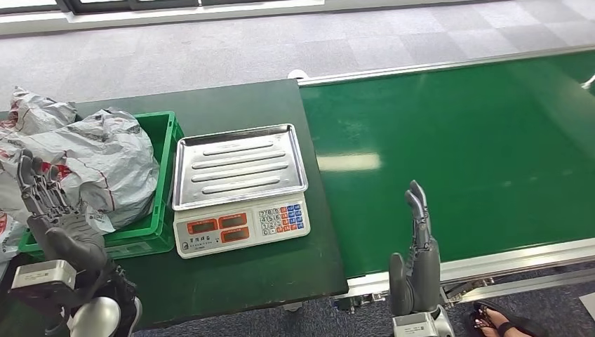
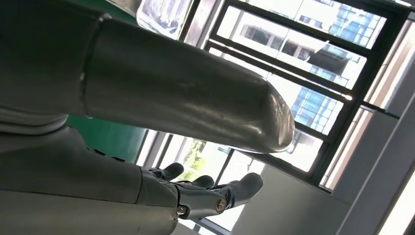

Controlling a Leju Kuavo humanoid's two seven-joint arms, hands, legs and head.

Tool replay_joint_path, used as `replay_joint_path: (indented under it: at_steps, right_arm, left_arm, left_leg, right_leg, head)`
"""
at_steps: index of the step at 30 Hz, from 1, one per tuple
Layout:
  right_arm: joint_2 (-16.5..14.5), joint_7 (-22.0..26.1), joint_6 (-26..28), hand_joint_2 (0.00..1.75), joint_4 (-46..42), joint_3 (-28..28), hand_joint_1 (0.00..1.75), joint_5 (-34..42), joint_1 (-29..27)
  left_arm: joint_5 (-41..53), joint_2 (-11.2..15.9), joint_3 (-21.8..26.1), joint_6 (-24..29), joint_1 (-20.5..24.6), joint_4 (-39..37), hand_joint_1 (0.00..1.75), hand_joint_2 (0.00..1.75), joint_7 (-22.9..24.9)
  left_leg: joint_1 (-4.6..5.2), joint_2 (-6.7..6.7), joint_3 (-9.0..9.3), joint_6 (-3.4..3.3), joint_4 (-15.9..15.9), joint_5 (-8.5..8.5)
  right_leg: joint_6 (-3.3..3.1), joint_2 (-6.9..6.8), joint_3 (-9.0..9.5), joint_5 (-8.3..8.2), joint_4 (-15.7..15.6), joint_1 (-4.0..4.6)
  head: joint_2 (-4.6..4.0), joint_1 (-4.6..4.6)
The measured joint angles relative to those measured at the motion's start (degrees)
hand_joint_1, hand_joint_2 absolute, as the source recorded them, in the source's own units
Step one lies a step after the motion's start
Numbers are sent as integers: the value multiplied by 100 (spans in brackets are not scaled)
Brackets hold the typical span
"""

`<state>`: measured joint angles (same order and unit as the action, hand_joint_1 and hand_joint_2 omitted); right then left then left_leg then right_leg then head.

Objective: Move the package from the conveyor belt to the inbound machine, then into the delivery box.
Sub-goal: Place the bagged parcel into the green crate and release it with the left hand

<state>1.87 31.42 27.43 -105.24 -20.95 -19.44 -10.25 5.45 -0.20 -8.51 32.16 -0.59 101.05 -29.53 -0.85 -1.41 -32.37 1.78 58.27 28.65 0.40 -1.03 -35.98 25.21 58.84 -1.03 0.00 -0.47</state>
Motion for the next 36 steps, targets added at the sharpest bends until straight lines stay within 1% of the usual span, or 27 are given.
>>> replay_joint_path:
  at_steps: [6,9,11,13,15,18,25,30,36]
  right_arm:
    - [-131,101,107,0,-88,46,0,27,26]
    - [-157,127,15,0,-105,91,0,210,28]
    - [-163,141,-318,0,-119,126,0,733,30]
    - [-169,164,-781,0,-123,194,0,1303,27]
    - [-197,194,-1131,0,-132,307,0,1590,9]
    - [-279,148,-1417,0,-175,515,0,1799,-54]
    - [-506,124,-1745,0,-298,930,0,1884,-213]
    - [-626,73,-1789,0,-477,1104,0,1860,-370]
    - [-725,39,-1828,0,-601,1204,0,1858,-475]
  left_arm:
    - [-141,-138,-52,-60,-108,284,0,0,-81]
    - [-192,-162,-63,-135,-129,340,0,0,-45]
    - [-311,-167,-82,-299,-134,354,0,0,16]
    - [-456,-176,-103,-504,-146,357,0,0,49]
    - [-533,-200,-131,-693,-177,362,0,0,54]
    - [-538,-261,-172,-935,-246,403,0,0,67]
    - [-386,-454,-255,-1156,-264,462,0,0,226]
    - [-425,-586,-283,-1256,-222,463,0,0,355]
    - [-368,-678,-283,-1267,-198,463,0,0,428]
  left_leg:
    - [0,2,42,0,0,-3]
    - [0,2,40,-1,0,-2]
    - [0,2,27,-2,0,0]
    - [1,2,11,-3,0,3]
    - [1,2,7,-3,0,5]
    - [0,2,11,-3,0,4]
    - [1,2,51,-2,1,3]
    - [1,2,32,-3,1,5]
    - [0,0,14,-7,0,11]
  right_leg:
    - [0,0,0,0,1,0]
    - [0,0,1,1,0,0]
    - [0,-1,4,2,0,-1]
    - [1,-1,7,4,-1,-1]
    - [1,-1,8,5,-1,-1]
    - [1,-1,8,5,-1,0]
    - [1,-1,8,5,-1,0]
    - [1,-1,10,6,-1,-1]
    - [3,0,13,9,-1,0]
  head:
    - [0,-1]
    - [0,0]
    - [0,0]
    - [0,0]
    - [0,-1]
    - [0,-1]
    - [0,0]
    - [0,0]
    - [0,-1]
